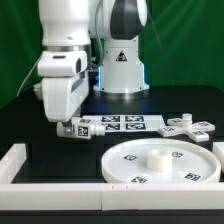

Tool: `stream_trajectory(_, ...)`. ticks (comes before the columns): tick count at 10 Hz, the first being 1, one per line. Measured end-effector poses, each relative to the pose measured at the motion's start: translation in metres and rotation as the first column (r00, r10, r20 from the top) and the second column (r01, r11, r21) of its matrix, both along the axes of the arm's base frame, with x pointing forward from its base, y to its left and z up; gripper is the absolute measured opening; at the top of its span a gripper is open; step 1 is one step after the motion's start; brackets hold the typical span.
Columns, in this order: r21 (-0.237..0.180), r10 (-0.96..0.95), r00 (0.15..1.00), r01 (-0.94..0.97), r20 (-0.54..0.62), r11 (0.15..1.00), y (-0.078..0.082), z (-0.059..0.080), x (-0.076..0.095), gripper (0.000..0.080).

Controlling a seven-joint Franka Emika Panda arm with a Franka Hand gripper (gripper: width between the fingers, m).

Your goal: Assemble round table

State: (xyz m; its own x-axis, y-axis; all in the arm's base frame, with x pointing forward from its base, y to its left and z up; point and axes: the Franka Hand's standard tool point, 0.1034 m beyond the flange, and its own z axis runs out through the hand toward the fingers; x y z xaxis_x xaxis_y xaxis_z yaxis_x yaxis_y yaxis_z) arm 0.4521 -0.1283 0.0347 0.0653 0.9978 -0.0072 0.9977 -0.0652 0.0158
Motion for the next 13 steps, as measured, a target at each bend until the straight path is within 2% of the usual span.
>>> stream_trajectory(3,-0.027,0.209,0.978,-0.209,-0.017,0.978,-0.004,-0.001,-0.002,0.0406)
stream_trajectory(4,-0.029,0.375,0.926,-0.376,-0.035,0.926,0.001,-0.005,-0.004,0.0406)
stream_trajectory(6,-0.021,0.665,0.744,-0.667,-0.069,0.744,0.01,-0.008,-0.011,0.0406)
stream_trajectory(10,-0.018,0.809,0.581,-0.813,-0.094,0.582,0.0,-0.009,-0.017,0.0406)
stream_trajectory(13,0.028,0.95,0.292,-0.954,-0.108,0.297,-0.003,-0.011,-0.023,0.0406)
